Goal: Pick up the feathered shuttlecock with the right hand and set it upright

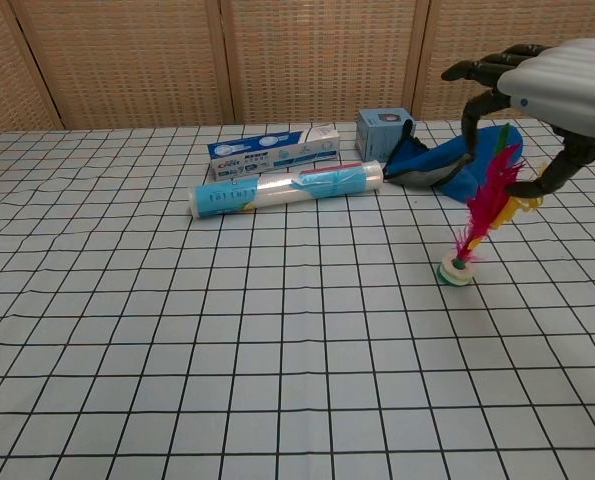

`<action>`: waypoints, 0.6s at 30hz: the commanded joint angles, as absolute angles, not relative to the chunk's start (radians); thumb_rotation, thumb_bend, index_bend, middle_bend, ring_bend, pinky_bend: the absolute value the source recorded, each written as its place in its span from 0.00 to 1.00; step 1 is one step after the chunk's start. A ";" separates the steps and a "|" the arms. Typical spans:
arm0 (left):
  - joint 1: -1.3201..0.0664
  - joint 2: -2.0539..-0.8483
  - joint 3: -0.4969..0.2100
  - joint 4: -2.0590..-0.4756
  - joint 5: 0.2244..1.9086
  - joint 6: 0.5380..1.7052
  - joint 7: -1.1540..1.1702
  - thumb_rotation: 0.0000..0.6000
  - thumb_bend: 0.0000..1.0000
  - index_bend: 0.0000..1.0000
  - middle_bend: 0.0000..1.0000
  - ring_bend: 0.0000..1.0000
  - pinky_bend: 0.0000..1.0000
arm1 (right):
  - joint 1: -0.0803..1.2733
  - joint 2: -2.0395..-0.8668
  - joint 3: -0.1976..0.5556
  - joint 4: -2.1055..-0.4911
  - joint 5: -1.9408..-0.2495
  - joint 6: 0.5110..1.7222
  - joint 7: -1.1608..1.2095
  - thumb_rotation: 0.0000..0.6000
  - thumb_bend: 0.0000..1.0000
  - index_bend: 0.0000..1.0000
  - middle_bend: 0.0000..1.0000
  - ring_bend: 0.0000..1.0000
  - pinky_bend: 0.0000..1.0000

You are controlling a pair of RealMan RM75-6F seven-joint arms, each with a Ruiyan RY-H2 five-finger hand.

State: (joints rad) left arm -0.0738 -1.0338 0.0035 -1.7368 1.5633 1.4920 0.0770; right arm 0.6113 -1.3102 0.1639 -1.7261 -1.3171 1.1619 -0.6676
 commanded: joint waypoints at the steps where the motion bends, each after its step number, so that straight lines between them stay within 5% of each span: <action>1: -0.074 -1.033 0.004 -1.736 1.564 1.492 0.075 1.00 0.00 0.00 0.00 0.00 0.00 | 0.609 -1.295 0.172 -1.741 -1.332 1.178 -0.648 1.00 0.00 0.00 0.00 0.00 0.00; 13: -0.067 -1.023 0.006 -1.740 1.578 1.508 0.056 1.00 0.00 0.00 0.00 0.00 0.00 | 0.495 -1.099 0.168 -1.794 -1.428 1.318 -0.416 1.00 0.00 0.00 0.00 0.00 0.00; 18: -0.059 -1.009 0.013 -1.740 1.607 1.533 0.023 1.00 0.00 0.00 0.00 0.00 0.00 | 0.343 -1.028 0.094 -1.685 -1.466 1.434 -0.144 1.00 0.00 0.00 0.00 0.00 0.00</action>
